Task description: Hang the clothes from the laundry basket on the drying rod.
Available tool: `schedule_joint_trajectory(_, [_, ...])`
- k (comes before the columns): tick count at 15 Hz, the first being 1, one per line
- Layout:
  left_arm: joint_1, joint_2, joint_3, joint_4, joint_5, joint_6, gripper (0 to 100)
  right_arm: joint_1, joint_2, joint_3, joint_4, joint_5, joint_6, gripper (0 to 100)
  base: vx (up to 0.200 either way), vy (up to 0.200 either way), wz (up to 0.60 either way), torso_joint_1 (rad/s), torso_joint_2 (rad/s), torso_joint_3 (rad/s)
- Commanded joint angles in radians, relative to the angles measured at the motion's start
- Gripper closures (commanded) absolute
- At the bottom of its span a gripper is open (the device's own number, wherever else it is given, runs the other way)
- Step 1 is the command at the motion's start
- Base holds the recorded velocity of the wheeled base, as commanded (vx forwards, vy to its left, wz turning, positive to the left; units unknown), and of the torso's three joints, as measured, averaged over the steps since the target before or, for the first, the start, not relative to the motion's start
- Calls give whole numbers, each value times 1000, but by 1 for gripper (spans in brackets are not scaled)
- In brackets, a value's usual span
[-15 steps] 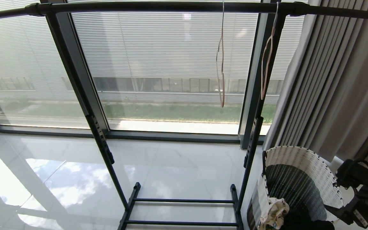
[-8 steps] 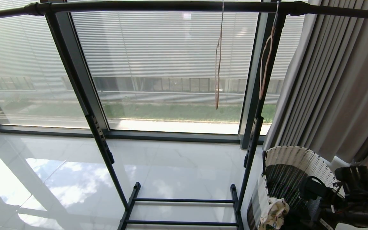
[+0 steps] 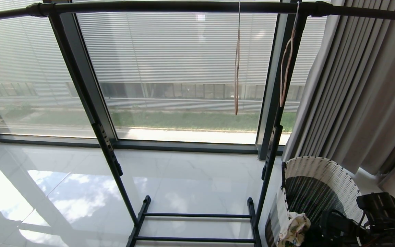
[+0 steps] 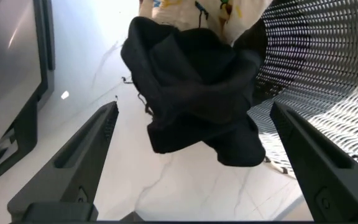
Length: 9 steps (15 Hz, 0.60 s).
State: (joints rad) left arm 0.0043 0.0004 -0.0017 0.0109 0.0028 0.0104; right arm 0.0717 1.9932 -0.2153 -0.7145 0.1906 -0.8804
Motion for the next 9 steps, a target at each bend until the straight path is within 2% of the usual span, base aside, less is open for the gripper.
schedule_joint_trajectory(1, [0,1,0,0,0,0,0,0,32,2,-33,-3,-3,0,0,0,0,0,0,0])
schedule_joint_trajectory(3, [0,1,0,0,0,0,0,-1,84,4,-114,-8,-3,0,0,0,0,0,0,0])
schedule_joint_trajectory(5, [0,1,0,0,0,0,0,-1,171,13,-244,-66,-17,0,0,0,0,0,0,0])
schedule_joint_trajectory(6, [0,1,0,0,0,0,0,-1,199,8,-293,-69,-23,0,0,0,0,0,0,0])
schedule_joint_trajectory(9, [0,1,0,0,0,0,0,-3,239,11,-390,-99,-28,0,0,0,0,0,0,0])
